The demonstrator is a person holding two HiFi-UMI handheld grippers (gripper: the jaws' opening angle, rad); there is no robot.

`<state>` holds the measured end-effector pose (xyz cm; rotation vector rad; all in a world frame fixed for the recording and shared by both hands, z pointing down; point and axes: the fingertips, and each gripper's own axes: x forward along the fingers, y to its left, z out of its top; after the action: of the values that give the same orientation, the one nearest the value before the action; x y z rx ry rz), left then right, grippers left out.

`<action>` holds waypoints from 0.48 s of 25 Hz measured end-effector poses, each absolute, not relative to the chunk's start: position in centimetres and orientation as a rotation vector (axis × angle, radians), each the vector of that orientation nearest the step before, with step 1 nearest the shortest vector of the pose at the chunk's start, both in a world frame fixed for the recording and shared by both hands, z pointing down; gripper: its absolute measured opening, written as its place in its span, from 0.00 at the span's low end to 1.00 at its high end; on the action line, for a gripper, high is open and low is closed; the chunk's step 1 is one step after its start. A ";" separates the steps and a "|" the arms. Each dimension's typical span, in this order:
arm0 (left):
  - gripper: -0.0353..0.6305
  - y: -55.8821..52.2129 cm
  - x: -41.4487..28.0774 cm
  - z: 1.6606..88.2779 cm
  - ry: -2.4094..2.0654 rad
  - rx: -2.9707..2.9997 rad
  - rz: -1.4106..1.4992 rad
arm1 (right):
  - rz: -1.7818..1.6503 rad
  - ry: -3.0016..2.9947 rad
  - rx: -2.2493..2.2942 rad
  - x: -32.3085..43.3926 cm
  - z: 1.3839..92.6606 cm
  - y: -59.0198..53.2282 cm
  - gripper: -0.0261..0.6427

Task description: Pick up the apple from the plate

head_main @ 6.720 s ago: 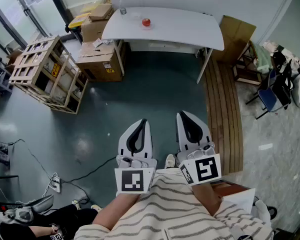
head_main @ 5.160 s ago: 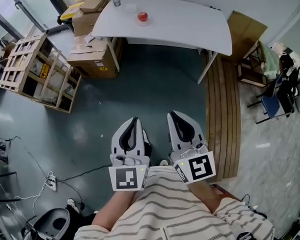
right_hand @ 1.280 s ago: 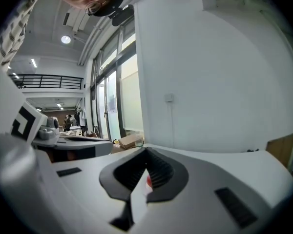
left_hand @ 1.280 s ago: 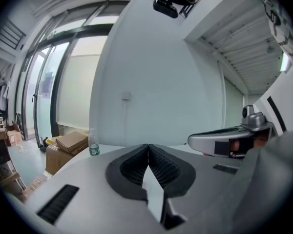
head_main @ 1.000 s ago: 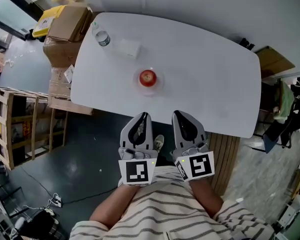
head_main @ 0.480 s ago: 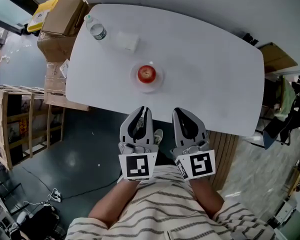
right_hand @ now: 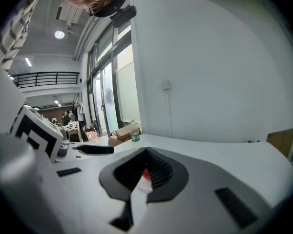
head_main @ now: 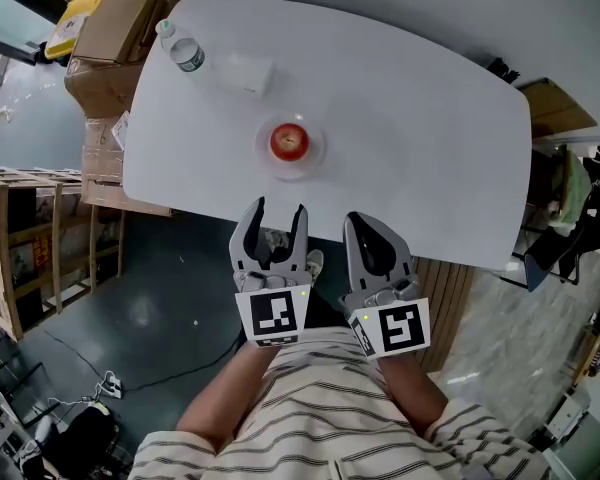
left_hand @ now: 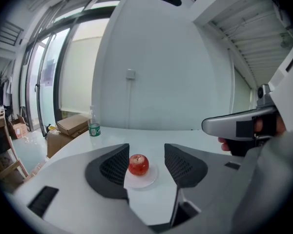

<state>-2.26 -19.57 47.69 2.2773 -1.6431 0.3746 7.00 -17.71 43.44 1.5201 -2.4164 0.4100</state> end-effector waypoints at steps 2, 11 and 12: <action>0.40 -19.9 -2.3 48.5 -1.641 2.270 0.394 | 0.411 -2.414 1.520 7.0 43.6 -17.9 0.06; 0.57 -21.3 -1.9 52.4 -1.633 2.243 0.458 | 0.436 -2.404 1.519 7.1 44.5 -18.3 0.06; 0.58 -21.5 -1.8 52.6 -1.629 2.253 0.462 | 0.440 -2.402 1.518 7.0 44.7 -18.3 0.06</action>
<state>-1.76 -21.45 52.64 2.2534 -1.6293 0.4622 7.05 -18.32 44.69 1.5185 -2.4019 0.4396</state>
